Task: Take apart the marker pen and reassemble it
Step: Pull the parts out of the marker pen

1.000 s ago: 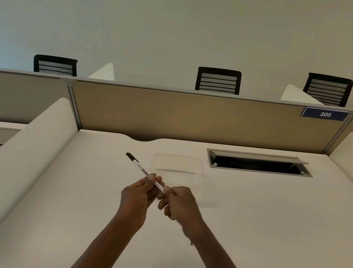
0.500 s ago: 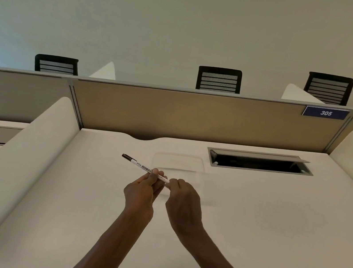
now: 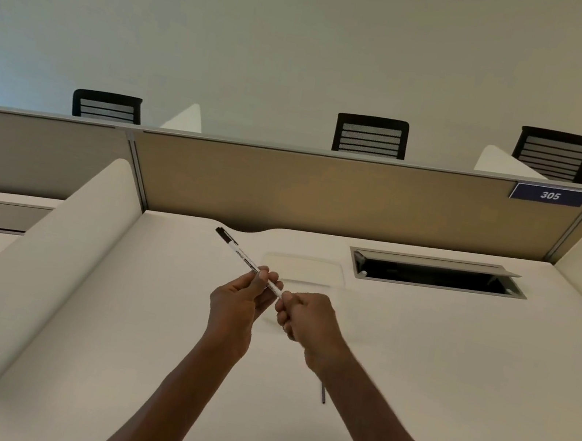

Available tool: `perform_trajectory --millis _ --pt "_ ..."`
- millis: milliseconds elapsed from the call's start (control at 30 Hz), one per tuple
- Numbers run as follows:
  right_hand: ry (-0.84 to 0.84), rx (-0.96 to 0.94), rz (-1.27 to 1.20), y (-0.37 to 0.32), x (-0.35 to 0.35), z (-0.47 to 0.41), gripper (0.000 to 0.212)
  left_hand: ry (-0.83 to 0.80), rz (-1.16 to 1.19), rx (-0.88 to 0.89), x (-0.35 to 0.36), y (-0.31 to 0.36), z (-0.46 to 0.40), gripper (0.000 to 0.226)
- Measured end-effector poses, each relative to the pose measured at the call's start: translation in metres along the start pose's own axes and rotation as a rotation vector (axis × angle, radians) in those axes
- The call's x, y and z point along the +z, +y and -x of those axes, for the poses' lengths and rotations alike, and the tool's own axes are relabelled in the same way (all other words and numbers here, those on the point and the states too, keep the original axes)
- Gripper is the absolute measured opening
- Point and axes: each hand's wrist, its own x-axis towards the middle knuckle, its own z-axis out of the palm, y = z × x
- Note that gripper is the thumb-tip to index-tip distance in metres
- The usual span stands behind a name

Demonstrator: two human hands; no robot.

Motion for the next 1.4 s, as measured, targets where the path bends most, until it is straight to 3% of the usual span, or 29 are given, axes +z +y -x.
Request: perform_trajectory --millis 67,100,200,267,400,533,633,767,800,867,933,1067,1167,1233,1300,1400 --pt "0.270 -0.444 0.625 0.016 0.010 0.000 0.017 0.087 0.022 -0.028 0.004 -0.003 0.002 0.011" --pt "0.351 -0.617 0.809 0.023 0.013 0.003 0.012 0.118 0.034 -0.042 0.006 -0.005 0.003 0.012" --pt "0.421 -0.820 0.971 0.037 0.013 0.003 0.010 0.145 0.032 -0.066 0.003 -0.009 0.002 0.012" --pt "0.302 -0.653 0.786 0.031 0.011 0.005 0.020 0.103 0.007 -0.065 -0.002 -0.009 0.002 0.013" --pt "-0.178 0.098 -0.208 0.004 -0.002 0.002 0.037 -0.049 -0.027 -0.021 -0.010 -0.004 -0.002 0.025" --pt "-0.299 0.326 -0.511 -0.005 -0.011 0.000 0.032 -0.098 -0.012 0.013 -0.008 0.001 -0.003 0.018" --pt "-0.129 0.166 -0.321 -0.002 -0.002 -0.003 0.032 -0.006 -0.004 0.013 -0.005 -0.001 -0.002 0.014" --pt "0.329 -0.608 0.728 0.025 0.014 -0.003 0.017 0.134 0.012 -0.039 0.003 -0.005 0.000 0.011" --pt "0.383 -0.748 0.876 0.033 0.015 -0.002 0.012 0.159 0.021 -0.056 0.003 -0.005 0.000 0.011" --pt "0.405 -0.837 0.985 0.041 0.014 -0.002 0.012 0.167 0.019 -0.076 0.002 -0.007 -0.001 0.011" --pt "0.308 -0.678 0.819 0.036 0.012 -0.001 0.020 0.124 -0.006 -0.086 -0.002 -0.007 -0.003 0.012" --pt "-0.205 0.017 -0.078 0.004 -0.002 -0.002 0.035 -0.086 -0.035 -0.068 -0.014 0.000 -0.011 0.018" --pt "-0.394 0.229 -0.351 -0.009 -0.013 -0.002 0.034 -0.176 -0.003 -0.048 -0.016 0.007 -0.017 0.019" --pt "-0.364 0.278 -0.397 -0.011 -0.011 -0.003 0.032 -0.170 -0.004 -0.023 -0.014 0.008 -0.018 0.018" --pt "-0.218 0.191 -0.282 -0.009 -0.004 -0.006 0.031 -0.115 -0.025 0.000 -0.011 0.007 -0.016 0.015" --pt "0.119 -0.201 0.322 0.003 0.010 -0.007 0.026 0.017 -0.042 -0.006 -0.005 0.001 -0.012 0.016"
